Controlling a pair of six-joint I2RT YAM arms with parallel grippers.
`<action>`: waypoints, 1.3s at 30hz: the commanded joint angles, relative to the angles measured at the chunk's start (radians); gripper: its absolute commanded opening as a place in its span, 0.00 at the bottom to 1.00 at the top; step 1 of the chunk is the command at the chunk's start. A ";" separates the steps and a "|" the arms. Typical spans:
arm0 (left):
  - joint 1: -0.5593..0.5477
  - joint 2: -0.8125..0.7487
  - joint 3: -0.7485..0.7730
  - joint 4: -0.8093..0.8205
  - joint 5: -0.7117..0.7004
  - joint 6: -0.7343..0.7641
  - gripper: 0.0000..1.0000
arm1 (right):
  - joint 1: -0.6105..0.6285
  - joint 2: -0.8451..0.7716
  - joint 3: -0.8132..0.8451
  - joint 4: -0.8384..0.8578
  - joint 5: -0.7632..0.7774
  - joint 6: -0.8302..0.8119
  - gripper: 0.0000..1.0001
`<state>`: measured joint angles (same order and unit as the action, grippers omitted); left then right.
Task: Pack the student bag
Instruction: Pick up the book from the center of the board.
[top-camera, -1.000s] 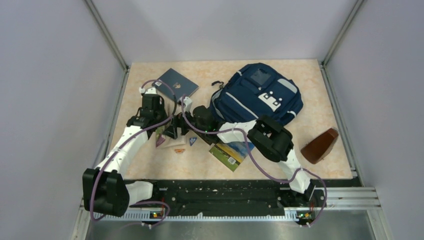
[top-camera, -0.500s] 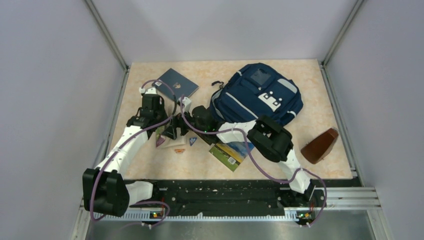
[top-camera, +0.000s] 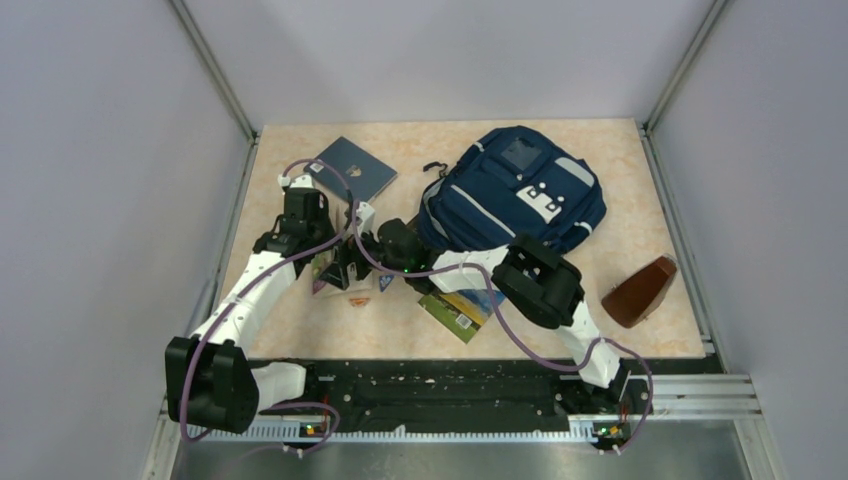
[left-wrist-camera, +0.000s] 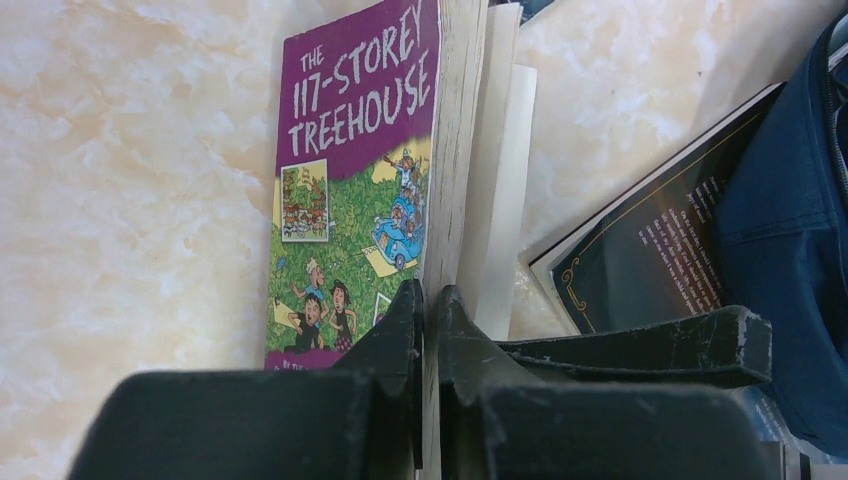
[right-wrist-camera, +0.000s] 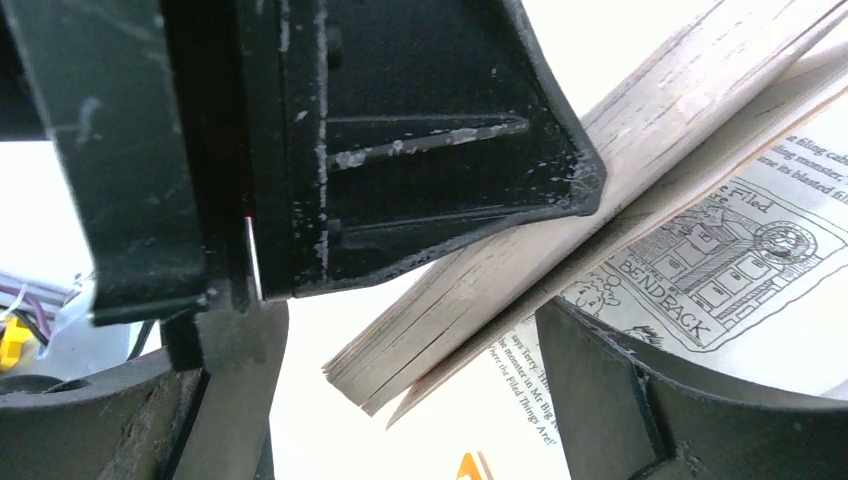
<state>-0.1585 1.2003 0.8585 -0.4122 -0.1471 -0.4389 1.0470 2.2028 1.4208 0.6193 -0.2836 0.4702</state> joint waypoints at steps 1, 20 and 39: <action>0.004 -0.006 0.008 0.068 -0.007 -0.001 0.00 | 0.013 -0.058 0.026 -0.007 0.057 -0.016 0.91; 0.004 -0.053 0.021 0.031 -0.020 -0.006 0.04 | 0.016 -0.049 0.016 -0.047 0.280 -0.025 0.10; 0.020 -0.500 0.012 -0.092 0.092 -0.111 0.89 | -0.043 -0.394 -0.188 0.186 0.248 -0.103 0.00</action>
<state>-0.1493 0.7666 0.8608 -0.5125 -0.1673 -0.4900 1.0351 2.0052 1.2545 0.5659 0.0204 0.4133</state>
